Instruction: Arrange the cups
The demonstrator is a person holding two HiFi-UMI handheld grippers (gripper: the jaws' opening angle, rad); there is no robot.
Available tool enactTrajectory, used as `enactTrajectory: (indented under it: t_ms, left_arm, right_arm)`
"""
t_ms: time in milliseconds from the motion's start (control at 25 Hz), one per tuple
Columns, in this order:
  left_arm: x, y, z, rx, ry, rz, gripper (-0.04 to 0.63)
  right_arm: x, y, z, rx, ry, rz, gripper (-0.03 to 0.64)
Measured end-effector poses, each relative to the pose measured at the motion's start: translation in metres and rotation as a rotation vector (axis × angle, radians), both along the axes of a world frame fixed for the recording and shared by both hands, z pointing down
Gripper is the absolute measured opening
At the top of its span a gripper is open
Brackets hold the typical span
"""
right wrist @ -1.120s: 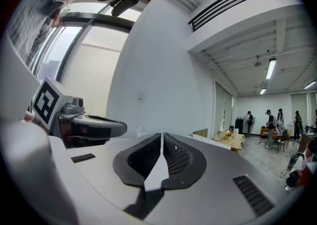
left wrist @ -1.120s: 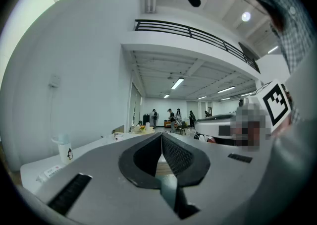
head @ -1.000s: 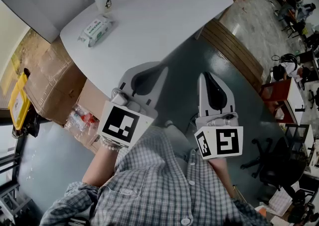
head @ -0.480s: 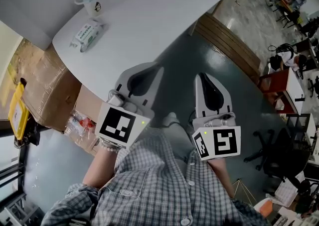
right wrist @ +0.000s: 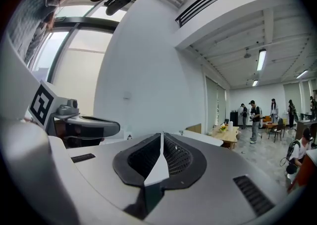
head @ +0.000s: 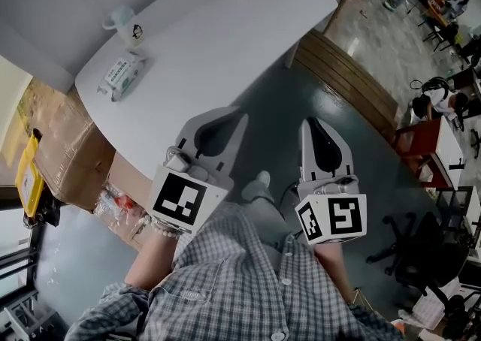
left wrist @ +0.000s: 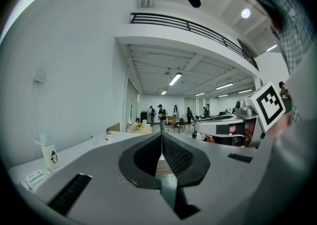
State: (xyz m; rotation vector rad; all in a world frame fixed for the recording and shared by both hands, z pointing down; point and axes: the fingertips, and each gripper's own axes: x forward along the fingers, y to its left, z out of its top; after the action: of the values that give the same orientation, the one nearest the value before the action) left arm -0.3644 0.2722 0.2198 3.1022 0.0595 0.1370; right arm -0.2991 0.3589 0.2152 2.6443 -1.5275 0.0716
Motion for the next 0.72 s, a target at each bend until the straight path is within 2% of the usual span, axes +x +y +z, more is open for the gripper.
enactTrajectory:
  t_ms: [280,480,720]
  left_arm:
    - [0.072,-0.001,-0.002,0.001,-0.005,-0.089,0.012]
    - [0.117,-0.004,-0.004,0.006,0.017,-0.157,0.012]
    - [0.156,0.002,-0.001,-0.047,0.031,-0.182,0.012]
  right_arm:
    - [0.079,0.009,0.000,-0.013,-0.008,-0.053,0.032]
    - [0.138,0.017,0.000,-0.010,0.010,-0.086,0.032]
    - [0.186,0.033,0.003,-0.035,0.028,-0.096,0.032]
